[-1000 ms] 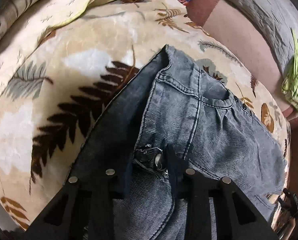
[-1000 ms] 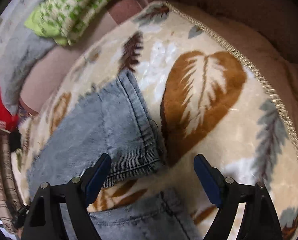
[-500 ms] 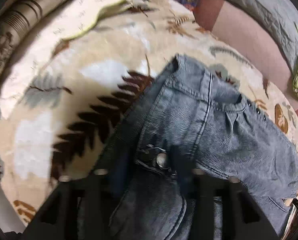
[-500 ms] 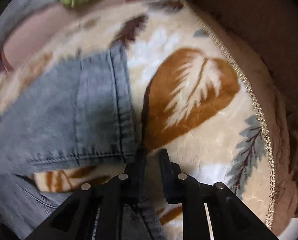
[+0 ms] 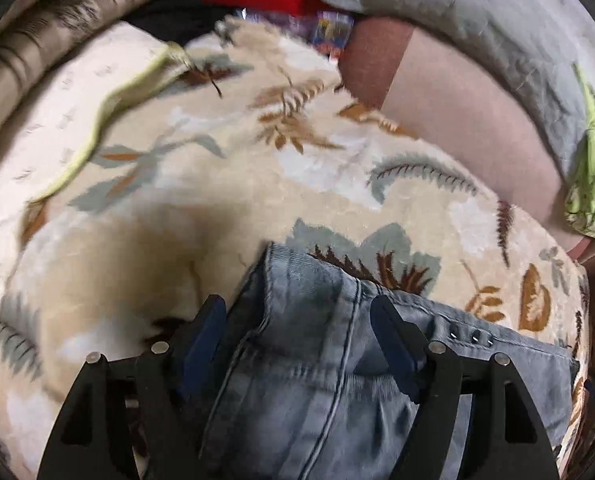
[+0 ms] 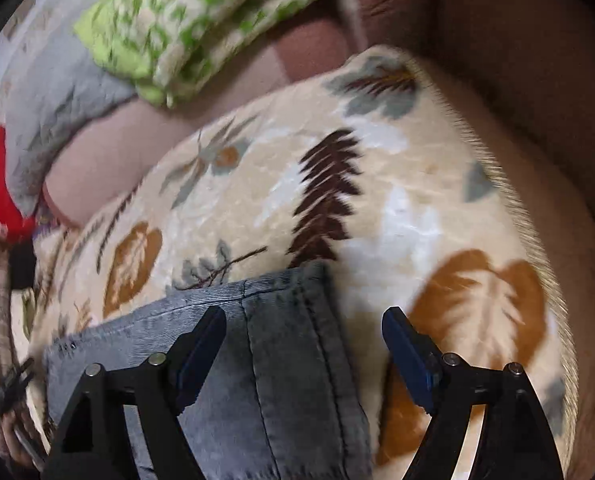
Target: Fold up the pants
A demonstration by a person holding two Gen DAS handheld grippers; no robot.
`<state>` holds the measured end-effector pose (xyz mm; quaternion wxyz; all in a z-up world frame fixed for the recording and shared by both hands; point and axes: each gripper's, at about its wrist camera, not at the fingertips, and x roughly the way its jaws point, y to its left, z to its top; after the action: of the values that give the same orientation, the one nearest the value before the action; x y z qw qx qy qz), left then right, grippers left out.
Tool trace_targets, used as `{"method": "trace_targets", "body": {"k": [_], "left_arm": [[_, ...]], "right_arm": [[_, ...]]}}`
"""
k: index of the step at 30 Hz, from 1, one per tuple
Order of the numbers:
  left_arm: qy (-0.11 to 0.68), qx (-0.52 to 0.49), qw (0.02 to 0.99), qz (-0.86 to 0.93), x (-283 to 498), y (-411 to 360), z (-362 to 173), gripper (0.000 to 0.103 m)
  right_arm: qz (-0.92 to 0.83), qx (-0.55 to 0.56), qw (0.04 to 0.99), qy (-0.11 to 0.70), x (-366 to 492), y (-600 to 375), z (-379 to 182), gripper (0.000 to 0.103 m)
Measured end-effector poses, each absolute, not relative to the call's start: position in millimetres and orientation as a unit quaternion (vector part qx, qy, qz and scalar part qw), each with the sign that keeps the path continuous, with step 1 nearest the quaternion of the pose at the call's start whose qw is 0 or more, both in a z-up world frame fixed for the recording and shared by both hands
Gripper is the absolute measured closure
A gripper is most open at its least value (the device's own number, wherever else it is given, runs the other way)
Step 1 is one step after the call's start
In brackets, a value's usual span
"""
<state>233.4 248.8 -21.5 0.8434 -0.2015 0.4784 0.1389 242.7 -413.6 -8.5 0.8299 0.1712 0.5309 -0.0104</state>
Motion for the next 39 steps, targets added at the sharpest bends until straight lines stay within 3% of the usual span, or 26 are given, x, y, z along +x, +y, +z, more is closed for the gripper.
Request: {"method": "trace_targets", "body": {"k": [2,4,6,7,9,12,14,15,17,20,29,35,39], "left_arm": [[0.496,-0.217,0.830,0.134,243.4,251.6,-36.1,0.041],[0.515,-0.204,0.821,0.137,250.3,250.4,-43.9,0.079],[0.519,-0.188,0.821,0.146,253.5,250.8,-47.1,0.096],[0.517,-0.191,0.822,0.145,255.0,252.3,-47.5,0.096],[0.518,-0.200,0.820,0.143,258.0,255.2,-48.4,0.096],[0.520,-0.204,0.819,0.130,262.1,254.7,-50.1,0.081],[0.520,-0.187,0.822,0.134,265.2,250.5,-49.1,0.087],[0.524,-0.174,0.823,0.137,267.4,248.2,-49.0,0.101],[0.522,-0.180,0.822,0.139,269.0,249.2,-47.1,0.101],[0.509,-0.194,0.828,0.134,264.9,252.3,-36.5,0.101],[0.423,-0.212,0.878,0.074,194.4,247.0,63.8,0.101],[0.365,-0.213,0.906,0.032,83.8,248.4,112.8,0.101],[0.372,-0.232,0.899,0.015,1.8,260.4,94.4,0.101]], "right_arm": [[-0.007,0.168,0.822,0.544,250.6,-409.6,-18.0,0.020],[0.000,0.171,0.817,0.551,258.2,-406.5,-27.2,0.023],[0.007,0.162,0.816,0.555,263.2,-401.3,-30.2,0.031],[0.007,0.157,0.814,0.559,266.3,-399.2,-31.8,0.036],[0.001,0.149,0.815,0.560,270.4,-397.1,-33.8,0.036],[-0.006,0.145,0.814,0.562,278.3,-394.9,-40.6,0.037],[-0.014,0.117,0.814,0.569,281.1,-389.4,-44.4,0.062],[-0.020,0.107,0.814,0.571,283.4,-387.4,-45.9,0.069],[-0.018,0.103,0.815,0.570,282.8,-388.6,-40.9,0.082],[-0.019,0.093,0.826,0.556,278.0,-385.8,-26.1,0.083],[-0.005,0.112,0.876,0.470,230.8,-379.2,61.9,0.083],[0.024,0.125,0.908,0.398,135.0,-385.7,129.9,0.084],[0.028,0.135,0.919,0.370,43.1,-401.4,134.6,0.084]]}}
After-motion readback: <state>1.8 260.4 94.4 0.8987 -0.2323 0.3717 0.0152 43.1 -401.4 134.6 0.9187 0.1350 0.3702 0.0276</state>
